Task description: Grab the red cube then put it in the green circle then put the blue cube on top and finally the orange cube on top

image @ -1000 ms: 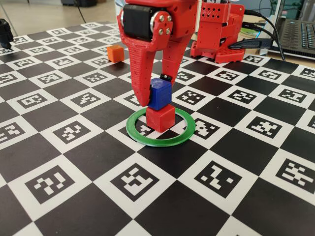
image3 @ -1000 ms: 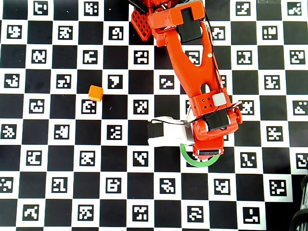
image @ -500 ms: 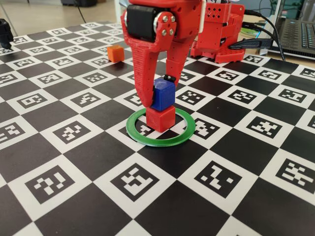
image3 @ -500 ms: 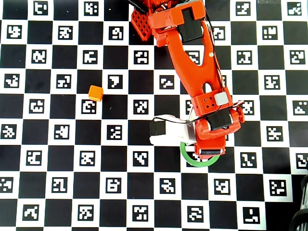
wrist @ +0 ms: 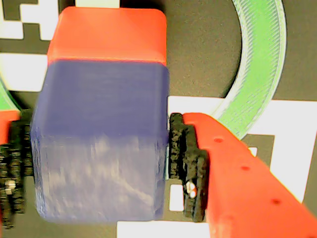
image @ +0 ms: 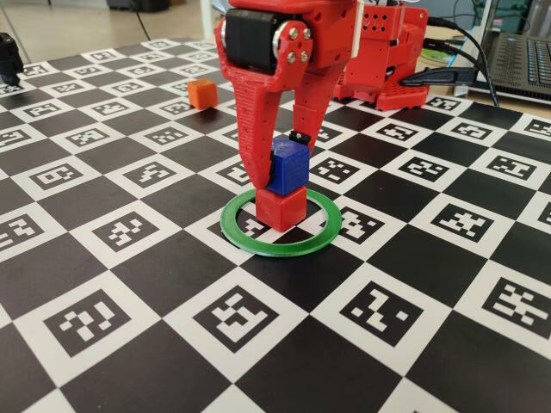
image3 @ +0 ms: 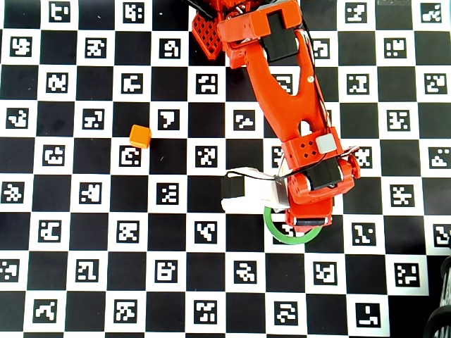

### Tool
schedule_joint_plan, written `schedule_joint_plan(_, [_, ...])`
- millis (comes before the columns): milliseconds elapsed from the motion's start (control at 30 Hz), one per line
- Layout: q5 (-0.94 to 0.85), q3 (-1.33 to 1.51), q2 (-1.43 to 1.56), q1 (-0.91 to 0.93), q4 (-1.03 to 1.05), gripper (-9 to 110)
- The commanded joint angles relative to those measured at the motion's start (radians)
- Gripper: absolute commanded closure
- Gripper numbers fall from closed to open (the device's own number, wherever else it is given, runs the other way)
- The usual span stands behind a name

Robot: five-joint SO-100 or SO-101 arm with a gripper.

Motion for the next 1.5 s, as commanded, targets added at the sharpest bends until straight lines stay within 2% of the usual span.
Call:
schedule_joint_plan(0, [0.000, -0.014, 0.037, -0.005, 0.008, 76])
schedule_joint_plan(200, [-0.009, -0.020, 0.041, -0.006, 0.026, 69])
schedule_joint_plan(467, [-0.034, -0.077, 0.150, 0.028, 0.158, 66])
schedule_joint_plan(633, [-0.130, -0.089, 0.276, 0.110, 0.235, 65])
schedule_joint_plan(900, [-0.462, 0.054, 0.463, 0.393, 0.252, 65])
schedule_joint_plan(1267, [-0.782, 0.239, 0.589, 0.802, 0.252, 63])
schedule_joint_plan(1467, [-0.930, 0.357, 0.595, 0.951, 0.164, 62])
